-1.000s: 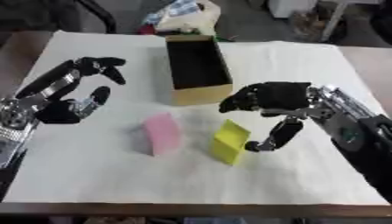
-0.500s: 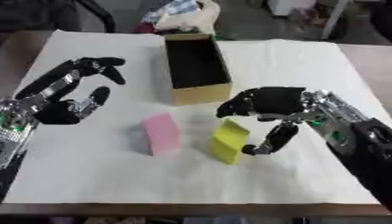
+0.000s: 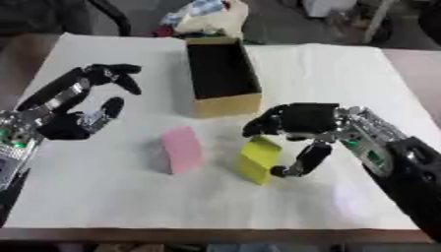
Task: Pick up objects on the table and place them in the box.
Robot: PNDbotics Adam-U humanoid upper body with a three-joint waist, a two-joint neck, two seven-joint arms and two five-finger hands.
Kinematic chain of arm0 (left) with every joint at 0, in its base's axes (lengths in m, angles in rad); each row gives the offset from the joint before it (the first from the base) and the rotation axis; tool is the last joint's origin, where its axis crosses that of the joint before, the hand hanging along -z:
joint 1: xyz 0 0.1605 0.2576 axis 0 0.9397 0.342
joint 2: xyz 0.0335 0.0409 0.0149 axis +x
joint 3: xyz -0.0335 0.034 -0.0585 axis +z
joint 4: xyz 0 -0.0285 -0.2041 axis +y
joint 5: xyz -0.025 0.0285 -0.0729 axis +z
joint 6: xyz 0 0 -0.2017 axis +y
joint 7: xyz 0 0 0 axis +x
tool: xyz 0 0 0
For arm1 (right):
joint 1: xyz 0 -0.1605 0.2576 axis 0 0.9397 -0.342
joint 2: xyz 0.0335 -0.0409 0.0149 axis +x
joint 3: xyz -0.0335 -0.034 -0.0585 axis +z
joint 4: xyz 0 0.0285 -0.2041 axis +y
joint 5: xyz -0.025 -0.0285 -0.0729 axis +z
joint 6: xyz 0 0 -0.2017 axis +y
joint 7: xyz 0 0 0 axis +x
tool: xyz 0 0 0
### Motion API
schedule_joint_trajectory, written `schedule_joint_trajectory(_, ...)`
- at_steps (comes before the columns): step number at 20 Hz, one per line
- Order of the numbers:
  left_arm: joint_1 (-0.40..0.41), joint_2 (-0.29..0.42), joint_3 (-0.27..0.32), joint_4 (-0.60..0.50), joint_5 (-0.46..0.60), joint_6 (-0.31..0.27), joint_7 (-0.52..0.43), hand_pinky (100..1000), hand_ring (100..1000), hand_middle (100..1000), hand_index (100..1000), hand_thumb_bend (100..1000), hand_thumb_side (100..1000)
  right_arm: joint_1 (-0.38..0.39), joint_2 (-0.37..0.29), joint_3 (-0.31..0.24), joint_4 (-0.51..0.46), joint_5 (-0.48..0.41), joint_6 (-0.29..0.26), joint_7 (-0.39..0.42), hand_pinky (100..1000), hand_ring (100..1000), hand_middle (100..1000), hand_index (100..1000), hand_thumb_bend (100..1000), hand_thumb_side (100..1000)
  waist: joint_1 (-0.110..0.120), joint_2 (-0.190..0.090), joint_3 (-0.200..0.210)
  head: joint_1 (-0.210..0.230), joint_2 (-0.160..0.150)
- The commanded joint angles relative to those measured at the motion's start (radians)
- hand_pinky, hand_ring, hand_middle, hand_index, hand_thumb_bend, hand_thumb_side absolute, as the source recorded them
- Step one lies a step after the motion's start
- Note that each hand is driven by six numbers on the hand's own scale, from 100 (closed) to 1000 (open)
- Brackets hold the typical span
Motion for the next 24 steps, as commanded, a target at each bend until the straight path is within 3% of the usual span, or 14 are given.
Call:
schedule_joint_trajectory(1, -0.018, 0.013, 0.004, -0.014, 0.002, -0.002, -0.003, 745, 699, 638, 944, 100, 778, -0.014, -0.010, -0.017, 0.000, 0.007, -0.120, 0.107, 862, 860, 897, 949, 280, 508, 0.006, -0.011, 0.001, -0.003, 0.005)
schedule_joint_trajectory(7, -0.018, 0.012, 0.004, -0.014, 0.002, -0.001, -0.004, 745, 700, 638, 944, 100, 778, -0.017, -0.010, -0.029, 0.005, 0.013, -0.120, 0.077, 859, 849, 883, 857, 225, 506, 0.006, -0.011, 0.003, -0.004, 0.005)
schedule_joint_trajectory(10, -0.018, 0.012, 0.004, -0.015, 0.002, -0.001, -0.004, 745, 700, 639, 944, 100, 779, -0.021, -0.012, -0.037, 0.006, 0.014, -0.119, 0.051, 855, 841, 874, 754, 161, 505, 0.006, -0.012, 0.004, -0.004, 0.005)
schedule_joint_trajectory(11, -0.018, 0.012, 0.004, -0.015, 0.002, -0.001, -0.005, 746, 700, 639, 944, 100, 779, -0.023, -0.013, -0.041, 0.006, 0.014, -0.118, 0.041, 855, 841, 874, 739, 100, 522, 0.006, -0.012, 0.004, -0.004, 0.005)
schedule_joint_trajectory(12, -0.018, 0.013, 0.005, -0.015, 0.002, -0.001, -0.004, 746, 701, 639, 944, 100, 778, -0.026, -0.016, -0.044, 0.006, 0.014, -0.116, 0.031, 855, 840, 871, 733, 157, 502, 0.006, -0.012, 0.004, -0.004, 0.005)
schedule_joint_trajectory(19, -0.016, 0.015, 0.006, -0.017, 0.004, 0.000, -0.003, 746, 701, 640, 944, 100, 774, -0.083, -0.041, -0.071, 0.003, 0.003, -0.088, -0.007, 865, 840, 869, 732, 174, 481, 0.005, -0.016, 0.002, 0.004, 0.005)
schedule_joint_trajectory(20, -0.016, 0.015, 0.006, -0.017, 0.004, 0.000, -0.003, 746, 701, 641, 944, 100, 773, -0.096, -0.041, -0.078, 0.005, 0.004, -0.081, -0.009, 867, 839, 868, 732, 128, 480, 0.005, -0.017, 0.003, 0.004, 0.005)
schedule_joint_trajectory(21, -0.016, 0.014, 0.006, -0.017, 0.005, 0.000, -0.003, 746, 701, 641, 944, 100, 773, -0.107, -0.040, -0.085, 0.010, 0.007, -0.075, -0.011, 867, 839, 868, 732, 180, 477, 0.006, -0.017, 0.004, 0.004, 0.005)
schedule_joint_trajectory(22, -0.017, 0.013, 0.006, -0.018, 0.005, 0.000, -0.003, 746, 701, 641, 944, 100, 772, -0.117, -0.037, -0.094, 0.016, 0.009, -0.067, -0.015, 867, 839, 867, 731, 181, 471, 0.006, -0.018, 0.005, 0.004, 0.005)
schedule_joint_trajectory(23, -0.017, 0.013, 0.006, -0.019, 0.006, 0.000, -0.003, 746, 701, 641, 944, 100, 771, -0.126, -0.034, -0.103, 0.020, 0.013, -0.061, -0.019, 868, 838, 868, 731, 127, 478, 0.007, -0.019, 0.007, 0.004, 0.005)
schedule_joint_trajectory(24, -0.018, 0.013, 0.006, -0.020, 0.007, -0.001, -0.003, 746, 701, 641, 944, 100, 769, -0.135, -0.030, -0.112, 0.025, 0.017, -0.054, -0.025, 868, 837, 866, 730, 186, 466, 0.009, -0.019, 0.009, 0.004, 0.005)
